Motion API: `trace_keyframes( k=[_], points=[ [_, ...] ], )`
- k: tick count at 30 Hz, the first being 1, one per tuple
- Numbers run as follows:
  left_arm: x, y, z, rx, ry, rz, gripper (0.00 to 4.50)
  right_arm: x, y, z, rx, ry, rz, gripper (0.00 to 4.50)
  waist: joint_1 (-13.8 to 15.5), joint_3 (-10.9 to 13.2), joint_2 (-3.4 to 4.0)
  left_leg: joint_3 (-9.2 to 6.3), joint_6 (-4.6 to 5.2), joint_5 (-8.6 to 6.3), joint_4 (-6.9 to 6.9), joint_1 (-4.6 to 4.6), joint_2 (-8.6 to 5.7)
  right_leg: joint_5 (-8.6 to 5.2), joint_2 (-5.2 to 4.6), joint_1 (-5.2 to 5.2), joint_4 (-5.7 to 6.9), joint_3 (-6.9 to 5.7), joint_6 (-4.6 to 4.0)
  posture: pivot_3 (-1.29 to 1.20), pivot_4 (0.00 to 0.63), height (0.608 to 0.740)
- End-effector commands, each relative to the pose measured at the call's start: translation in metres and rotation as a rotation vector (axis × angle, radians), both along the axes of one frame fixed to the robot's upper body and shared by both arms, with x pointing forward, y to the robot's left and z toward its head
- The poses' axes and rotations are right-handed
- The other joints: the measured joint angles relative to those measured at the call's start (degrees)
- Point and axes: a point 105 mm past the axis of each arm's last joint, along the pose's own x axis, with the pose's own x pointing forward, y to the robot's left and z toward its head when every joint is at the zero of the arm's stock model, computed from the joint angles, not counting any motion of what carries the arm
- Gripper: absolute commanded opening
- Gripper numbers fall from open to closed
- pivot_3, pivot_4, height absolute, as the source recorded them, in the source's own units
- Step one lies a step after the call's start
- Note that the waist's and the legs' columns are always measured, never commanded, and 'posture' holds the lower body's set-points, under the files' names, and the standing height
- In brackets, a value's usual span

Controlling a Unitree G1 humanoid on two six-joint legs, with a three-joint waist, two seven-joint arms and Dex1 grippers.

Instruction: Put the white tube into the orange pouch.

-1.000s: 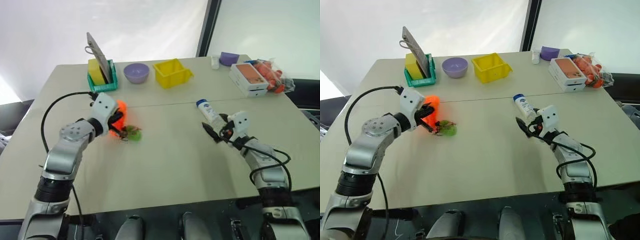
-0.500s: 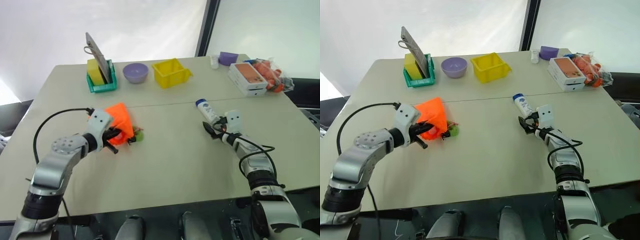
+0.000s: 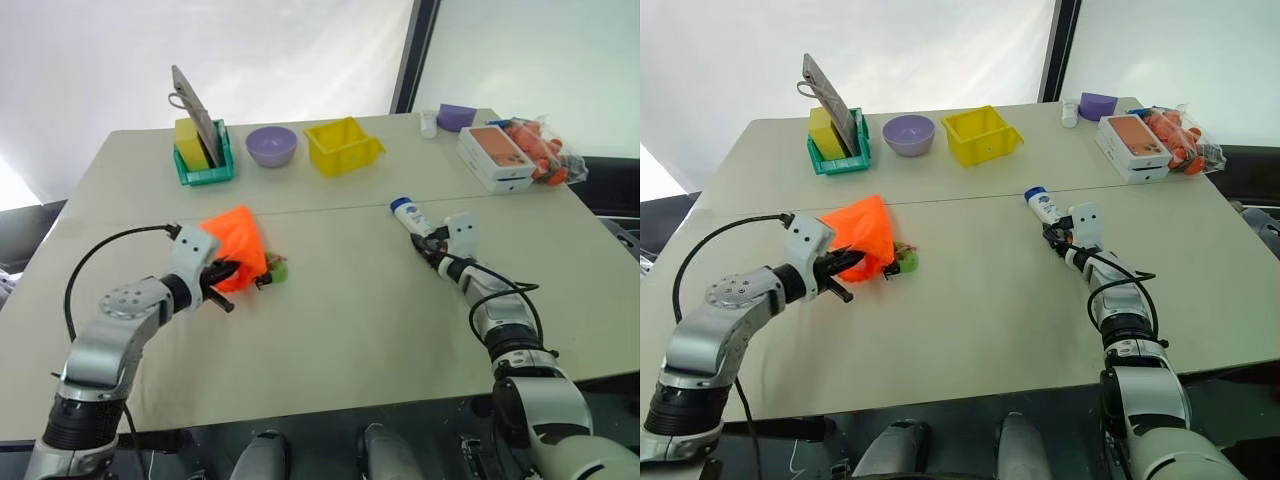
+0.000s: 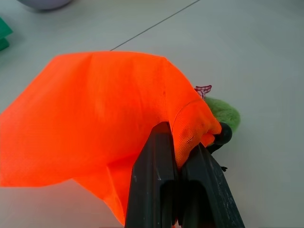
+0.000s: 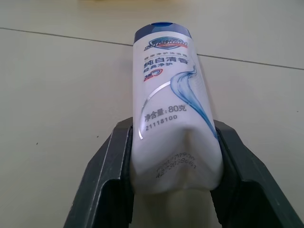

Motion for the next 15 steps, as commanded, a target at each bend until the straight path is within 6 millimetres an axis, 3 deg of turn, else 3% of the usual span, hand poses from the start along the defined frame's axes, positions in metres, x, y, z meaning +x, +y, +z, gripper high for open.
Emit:
trace_keyframes(
  k=[1, 5, 7, 11, 15],
  points=[
    [0.0, -0.003, 0.007, -0.007, -0.041, -0.012, 0.0, 0.004, 0.002, 0.018, -0.005, -0.077, 0.008, 1.67, -0.01, 0.0, 0.0, 0.0, 0.0, 0.0, 0.0, 0.0, 0.0, 0.0, 0.0, 0.0, 0.0, 0.0, 0.0, 0.0, 0.15, 0.74],
    [0.002, -0.006, 0.008, -0.022, -0.048, -0.021, 0.0, -0.009, 0.018, 0.03, -0.037, -0.146, 0.134, 1.67, 0.04, 0.0, 0.01, 0.0, 0.0, 0.0, -0.01, -0.02, 0.0, 0.0, 0.0, -0.02, -0.01, 0.01, 0.0, 0.0, 0.15, 0.74],
    [0.002, -0.008, 0.011, -0.032, -0.056, -0.031, 0.0, -0.031, 0.042, 0.037, -0.057, -0.175, 0.313, 1.67, 0.16, 0.0, 0.01, -0.01, 0.0, 0.0, -0.03, -0.04, 0.0, -0.01, 0.0, -0.04, -0.02, 0.01, 0.02, 0.0, 0.15, 0.74],
    [0.002, -0.012, 0.018, -0.065, -0.067, -0.044, 0.0, -0.096, 0.099, 0.044, 0.014, -0.116, 0.69, 1.67, 0.2, 0.0, 0.05, -0.04, 0.0, -0.01, -0.04, -0.03, 0.0, -0.06, 0.0, -0.01, -0.02, 0.0, 0.1, 0.0, 0.15, 0.74],
    [0.0, -0.019, 0.024, -0.078, -0.075, -0.08, 0.0, -0.124, 0.136, 0.037, 0.011, -0.037, 0.82, 1.67, 0.1, 0.0, 0.03, -0.02, 0.0, -0.01, 0.02, 0.02, 0.01, -0.14, 0.0, -0.02, 0.01, 0.0, 0.22, 0.0, 0.15, 0.74]
  ],
)
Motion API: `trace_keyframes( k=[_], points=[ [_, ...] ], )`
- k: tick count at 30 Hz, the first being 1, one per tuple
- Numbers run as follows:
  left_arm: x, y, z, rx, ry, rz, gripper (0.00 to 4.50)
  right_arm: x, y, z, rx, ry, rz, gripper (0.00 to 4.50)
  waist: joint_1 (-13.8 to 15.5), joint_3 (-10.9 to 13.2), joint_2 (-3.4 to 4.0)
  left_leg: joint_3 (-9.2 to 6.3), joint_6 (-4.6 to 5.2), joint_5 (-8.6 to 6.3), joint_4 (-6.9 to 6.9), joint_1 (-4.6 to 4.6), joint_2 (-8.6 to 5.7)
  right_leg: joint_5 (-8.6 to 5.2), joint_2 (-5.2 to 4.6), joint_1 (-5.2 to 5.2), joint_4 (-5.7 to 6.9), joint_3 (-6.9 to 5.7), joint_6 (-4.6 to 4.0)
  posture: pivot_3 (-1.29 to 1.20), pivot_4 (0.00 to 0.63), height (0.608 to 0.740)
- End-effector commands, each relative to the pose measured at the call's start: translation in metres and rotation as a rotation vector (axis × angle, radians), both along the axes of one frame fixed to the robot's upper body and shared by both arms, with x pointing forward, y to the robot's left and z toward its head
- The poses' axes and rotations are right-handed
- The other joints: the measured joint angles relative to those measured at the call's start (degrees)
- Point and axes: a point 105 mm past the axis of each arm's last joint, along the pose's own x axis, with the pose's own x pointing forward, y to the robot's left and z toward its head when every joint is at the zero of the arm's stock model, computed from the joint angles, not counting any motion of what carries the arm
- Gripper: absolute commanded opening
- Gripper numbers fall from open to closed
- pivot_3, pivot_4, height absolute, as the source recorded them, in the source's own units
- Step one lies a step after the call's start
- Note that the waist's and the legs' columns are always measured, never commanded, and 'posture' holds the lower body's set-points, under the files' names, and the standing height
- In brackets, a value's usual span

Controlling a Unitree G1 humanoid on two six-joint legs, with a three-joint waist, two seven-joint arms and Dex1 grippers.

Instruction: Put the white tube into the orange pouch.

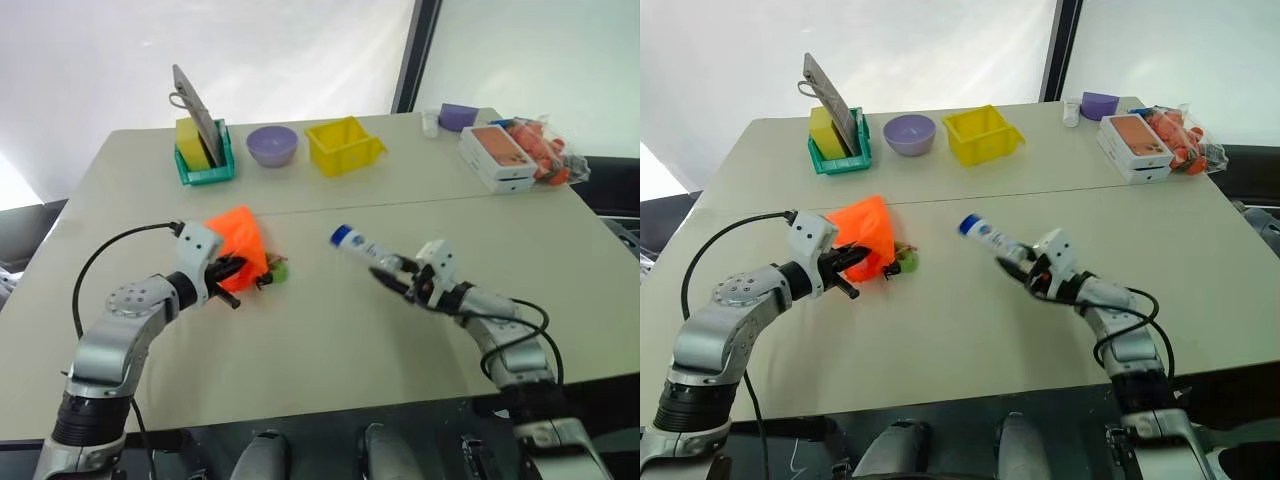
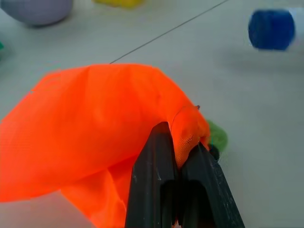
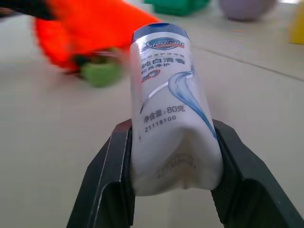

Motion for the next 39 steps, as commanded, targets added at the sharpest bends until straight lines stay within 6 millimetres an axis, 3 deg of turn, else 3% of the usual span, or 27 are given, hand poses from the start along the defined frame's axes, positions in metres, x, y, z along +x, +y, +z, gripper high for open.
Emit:
trace_keyframes(
  k=[1, 5, 16, 24, 34, 39],
  points=[
    [-0.003, -0.01, 0.019, -0.012, -0.059, -0.044, 0.0, -0.017, 0.033, 0.01, -0.02, -0.019, 0.105, 1.67, 0.21, 0.0, -0.02, -0.01, 0.0, 0.0, 0.01, 0.0, 0.0, 0.0, 0.0, 0.0, 0.0, -0.01, -0.09, 0.0, 0.15, 0.74],
    [-0.008, -0.02, 0.025, -0.025, -0.067, -0.09, 0.0, -0.011, 0.057, 0.005, -0.034, -0.003, 0.09, 1.67, 0.39, -0.02, -0.06, -0.05, 0.02, 0.02, 0.02, 0.0, 0.0, -0.05, 0.01, -0.01, 0.02, -0.02, -0.3, 0.0, 0.15, 0.74],
    [-0.023, -0.043, 0.035, -0.033, -0.067, -0.182, 0.0, 0.006, 0.088, 0.015, 0.043, -0.015, 0.063, 1.67, 0.32, -0.03, -0.07, -0.06, -0.04, 0.07, -0.07, -0.08, -0.01, 0.13, 0.01, -0.1, 0.0, -0.01, -0.21, 0.0, 0.15, 0.74],
    [-0.033, -0.061, 0.035, -0.048, -0.043, -0.253, 0.0, 0.018, 0.096, 0.023, 0.093, -0.004, -0.003, 1.67, 0.27, -0.03, -0.07, -0.08, -0.05, 0.07, -0.05, -0.06, -0.01, 0.13, 0.04, -0.1, 0.03, -0.01, -0.22, 0.0, 0.15, 0.74],
    [-0.053, -0.093, 0.029, -0.06, 0.003, -0.396, 0.0, 0.033, 0.102, 0.018, 0.033, 0.026, -0.112, 1.67, 0.12, -0.02, -0.07, -0.07, -0.05, 0.07, -0.05, -0.06, -0.01, 0.14, 0.04, -0.12, 0.05, 0.0, -0.23, 0.0, 0.15, 0.74],
    [-0.058, -0.104, 0.026, -0.072, 0.014, -0.423, 0.0, 0.03, 0.111, 0.017, -0.002, 0.019, -0.1, 1.67, 0.18, -0.02, -0.07, -0.08, -0.04, 0.07, -0.05, -0.07, -0.01, 0.13, 0.05, -0.12, 0.04, 0.0, -0.24, 0.0, 0.15, 0.74]
  ],
)
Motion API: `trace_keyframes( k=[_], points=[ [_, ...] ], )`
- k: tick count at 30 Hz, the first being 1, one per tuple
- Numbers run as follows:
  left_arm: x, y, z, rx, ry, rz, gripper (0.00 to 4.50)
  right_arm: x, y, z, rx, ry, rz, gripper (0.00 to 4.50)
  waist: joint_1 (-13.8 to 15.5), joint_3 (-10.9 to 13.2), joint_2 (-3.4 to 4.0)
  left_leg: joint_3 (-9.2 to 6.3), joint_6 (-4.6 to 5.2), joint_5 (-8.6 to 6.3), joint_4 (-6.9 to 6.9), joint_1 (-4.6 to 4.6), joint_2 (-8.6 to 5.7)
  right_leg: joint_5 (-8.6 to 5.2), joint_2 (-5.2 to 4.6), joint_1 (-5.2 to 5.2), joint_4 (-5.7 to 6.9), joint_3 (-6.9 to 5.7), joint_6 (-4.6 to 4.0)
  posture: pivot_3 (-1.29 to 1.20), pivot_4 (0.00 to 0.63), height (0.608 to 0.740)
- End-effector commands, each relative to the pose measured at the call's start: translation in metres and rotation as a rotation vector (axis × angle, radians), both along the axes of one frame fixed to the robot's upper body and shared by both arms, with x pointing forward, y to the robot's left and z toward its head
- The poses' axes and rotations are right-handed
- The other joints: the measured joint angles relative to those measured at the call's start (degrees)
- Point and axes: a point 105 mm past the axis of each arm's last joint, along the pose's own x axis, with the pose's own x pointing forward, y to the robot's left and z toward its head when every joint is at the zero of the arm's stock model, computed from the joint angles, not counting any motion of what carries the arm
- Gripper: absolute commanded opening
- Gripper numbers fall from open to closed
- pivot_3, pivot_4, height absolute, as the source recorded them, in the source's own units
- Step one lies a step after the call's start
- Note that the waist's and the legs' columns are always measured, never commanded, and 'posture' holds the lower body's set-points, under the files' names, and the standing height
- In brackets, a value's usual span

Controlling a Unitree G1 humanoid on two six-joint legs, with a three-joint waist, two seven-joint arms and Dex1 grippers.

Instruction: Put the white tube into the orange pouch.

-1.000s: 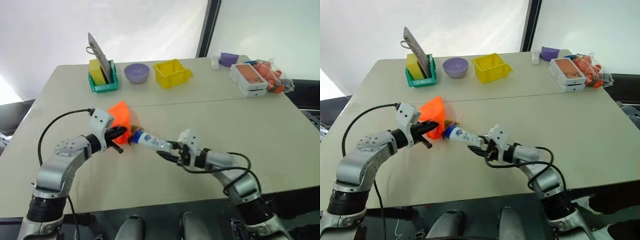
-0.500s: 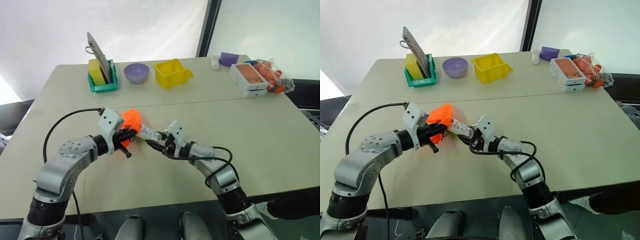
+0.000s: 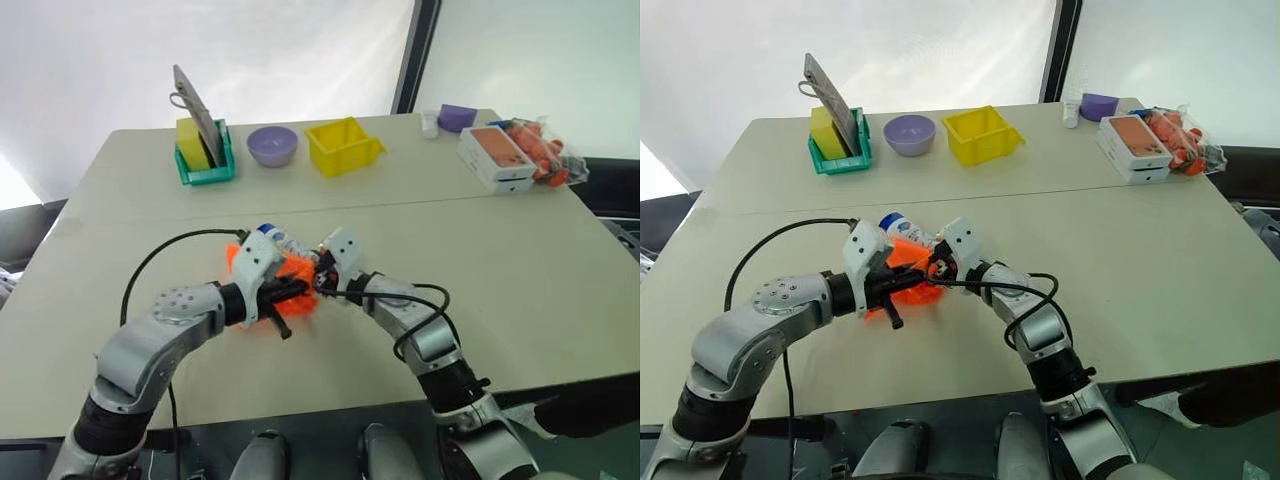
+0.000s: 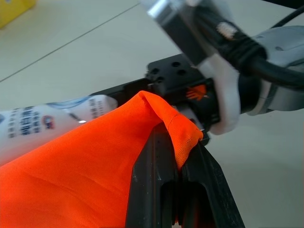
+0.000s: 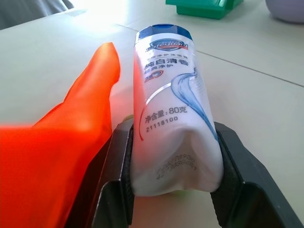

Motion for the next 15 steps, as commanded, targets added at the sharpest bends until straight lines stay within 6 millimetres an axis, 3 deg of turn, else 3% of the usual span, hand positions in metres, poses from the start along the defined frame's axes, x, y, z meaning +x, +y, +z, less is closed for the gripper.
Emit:
trace_keyframes(
  k=[1, 5, 11, 15],
  points=[
    [-0.011, -0.014, 0.014, -0.025, -0.062, -0.064, 0.0, -0.003, 0.008, 0.013, -0.009, -0.058, 0.025, 1.67, 0.01, 0.0, 0.0, 0.0, 0.0, 0.0, 0.0, 0.0, 0.0, 0.0, 0.0, 0.0, 0.0, 0.0, 0.0, 0.0, 0.15, 0.74],
    [-0.006, -0.004, 0.013, -0.035, -0.058, -0.019, 0.0, -0.003, -0.007, 0.01, -0.054, -0.083, 0.012, 1.67, 0.02, 0.0, 0.0, 0.0, 0.0, 0.0, 0.0, 0.0, 0.0, -0.01, 0.0, 0.0, 0.0, 0.0, 0.0, 0.0, 0.15, 0.74],
    [0.007, 0.025, 0.023, -0.159, -0.01, 0.087, 0.0, -0.017, -0.069, 0.013, -0.101, -0.105, 0.029, 1.67, 0.36, 0.01, 0.01, 0.0, 0.0, 0.0, 0.03, -0.06, -0.01, -0.1, -0.02, 0.04, -0.1, -0.01, 0.0, 0.0, 0.15, 0.74],
    [0.009, 0.039, 0.024, -0.238, 0.061, 0.09, 0.0, -0.036, -0.099, 0.015, -0.11, -0.081, 0.057, 1.67, 0.02, 0.02, 0.0, 0.03, 0.01, -0.01, 0.02, -0.02, 0.0, -0.21, -0.03, 0.06, -0.08, -0.02, 0.12, 0.0, 0.15, 0.74]
  ],
)
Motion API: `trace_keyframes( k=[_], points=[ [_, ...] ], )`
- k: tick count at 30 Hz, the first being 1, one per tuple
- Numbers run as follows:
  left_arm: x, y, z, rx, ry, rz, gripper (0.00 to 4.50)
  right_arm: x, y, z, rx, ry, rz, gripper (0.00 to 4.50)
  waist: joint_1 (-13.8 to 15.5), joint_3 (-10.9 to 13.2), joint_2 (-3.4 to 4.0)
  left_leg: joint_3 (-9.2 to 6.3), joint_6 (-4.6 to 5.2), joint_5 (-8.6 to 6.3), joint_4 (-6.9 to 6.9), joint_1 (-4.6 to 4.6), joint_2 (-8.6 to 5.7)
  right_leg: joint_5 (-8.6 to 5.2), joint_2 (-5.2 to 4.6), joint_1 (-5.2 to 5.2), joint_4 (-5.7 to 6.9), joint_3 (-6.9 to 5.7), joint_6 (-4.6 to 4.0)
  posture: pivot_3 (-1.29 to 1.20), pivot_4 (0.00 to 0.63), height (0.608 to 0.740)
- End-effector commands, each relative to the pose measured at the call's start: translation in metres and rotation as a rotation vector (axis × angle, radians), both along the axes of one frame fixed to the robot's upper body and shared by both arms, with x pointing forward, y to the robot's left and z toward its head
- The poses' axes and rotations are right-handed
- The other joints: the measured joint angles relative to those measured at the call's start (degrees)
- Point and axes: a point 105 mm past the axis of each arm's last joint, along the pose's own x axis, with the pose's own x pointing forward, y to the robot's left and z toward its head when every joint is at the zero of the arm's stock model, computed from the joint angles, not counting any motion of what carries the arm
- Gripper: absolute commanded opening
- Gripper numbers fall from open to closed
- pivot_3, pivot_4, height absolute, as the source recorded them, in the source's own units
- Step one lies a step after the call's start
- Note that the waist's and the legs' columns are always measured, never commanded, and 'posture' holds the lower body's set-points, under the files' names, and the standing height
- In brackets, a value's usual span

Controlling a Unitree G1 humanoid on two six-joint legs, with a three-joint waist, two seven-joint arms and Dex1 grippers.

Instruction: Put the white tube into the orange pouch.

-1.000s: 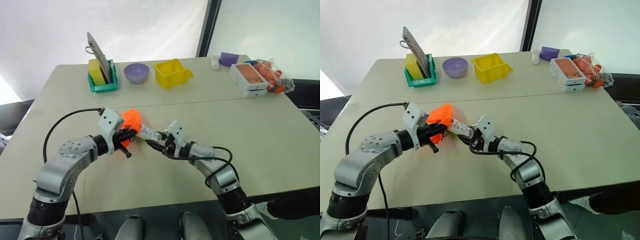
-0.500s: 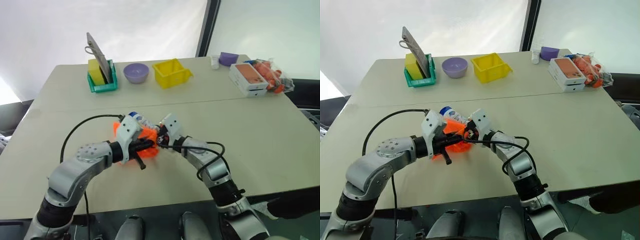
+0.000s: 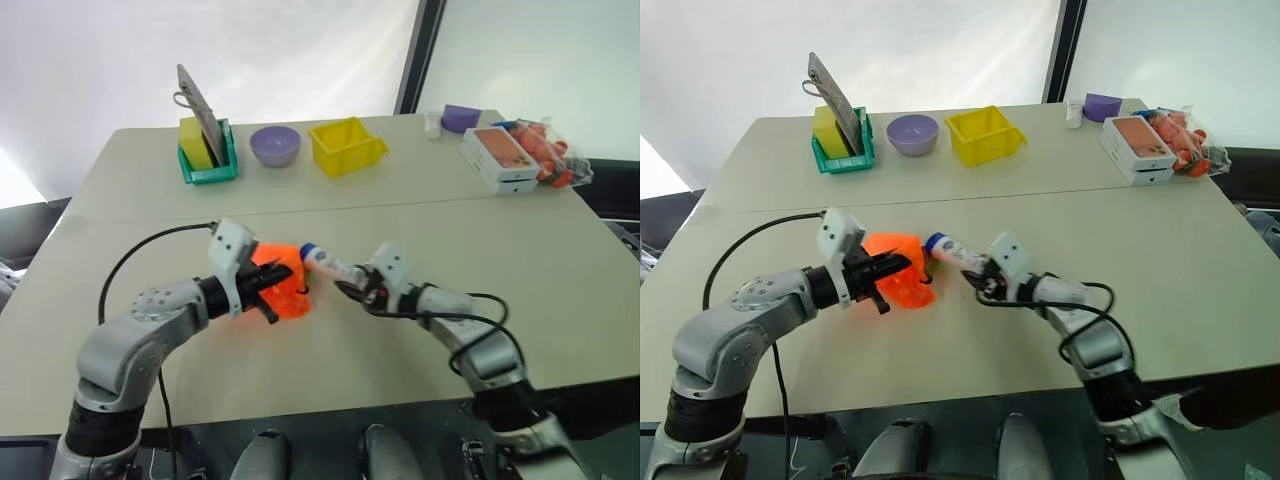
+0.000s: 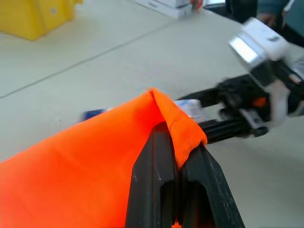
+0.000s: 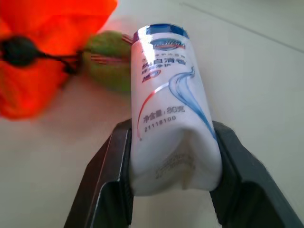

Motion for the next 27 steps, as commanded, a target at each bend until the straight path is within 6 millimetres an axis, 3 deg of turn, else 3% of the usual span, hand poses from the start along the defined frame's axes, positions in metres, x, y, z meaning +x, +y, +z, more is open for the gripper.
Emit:
trace_keyframes(
  k=[1, 4, 8, 14, 27],
  points=[
    [-0.002, 0.01, 0.007, -0.074, 0.031, -0.022, 0.0, -0.02, -0.008, 0.028, 0.06, -0.058, 0.079, 1.67, -0.16, 0.0, 0.0, 0.0, 0.0, 0.0, 0.0, 0.01, 0.01, -0.01, 0.01, -0.01, 0.01, 0.0, -0.01, 0.0, 0.15, 0.74],
    [-0.002, 0.018, 0.003, -0.1, 0.087, -0.042, 0.0, -0.038, -0.014, 0.03, 0.08, -0.021, 0.122, 1.67, -0.11, 0.01, -0.02, 0.0, 0.0, 0.0, 0.0, 0.02, 0.03, -0.03, 0.02, -0.01, 0.03, -0.02, -0.04, 0.0, 0.15, 0.74],
    [-0.005, 0.027, -0.002, -0.174, 0.184, -0.104, 0.0, -0.067, 0.01, 0.027, 0.13, 0.012, 0.23, 1.67, 0.01, 0.01, -0.03, 0.0, 0.0, 0.0, 0.01, 0.01, 0.03, -0.06, 0.02, 0.01, 0.01, -0.02, -0.08, 0.0, 0.15, 0.74],
    [-0.006, 0.033, -0.003, -0.173, 0.224, -0.155, 0.0, -0.074, 0.041, 0.025, 0.176, 0.016, 0.254, 1.67, 0.11, 0.01, -0.05, -0.01, 0.0, 0.0, 0.02, 0.0, 0.03, -0.07, 0.01, -0.03, 0.0, -0.02, -0.16, 0.0, 0.15, 0.74],
    [0.007, 0.011, -0.005, -0.082, 0.194, -0.194, 0.0, -0.101, 0.023, 0.035, 0.202, 0.06, 0.31, 1.67, 0.19, 0.03, -0.11, 0.01, -0.01, -0.01, 0.0, -0.06, 0.01, -0.07, -0.04, -0.05, -0.08, -0.04, -0.16, 0.0, 0.15, 0.74]
  ],
)
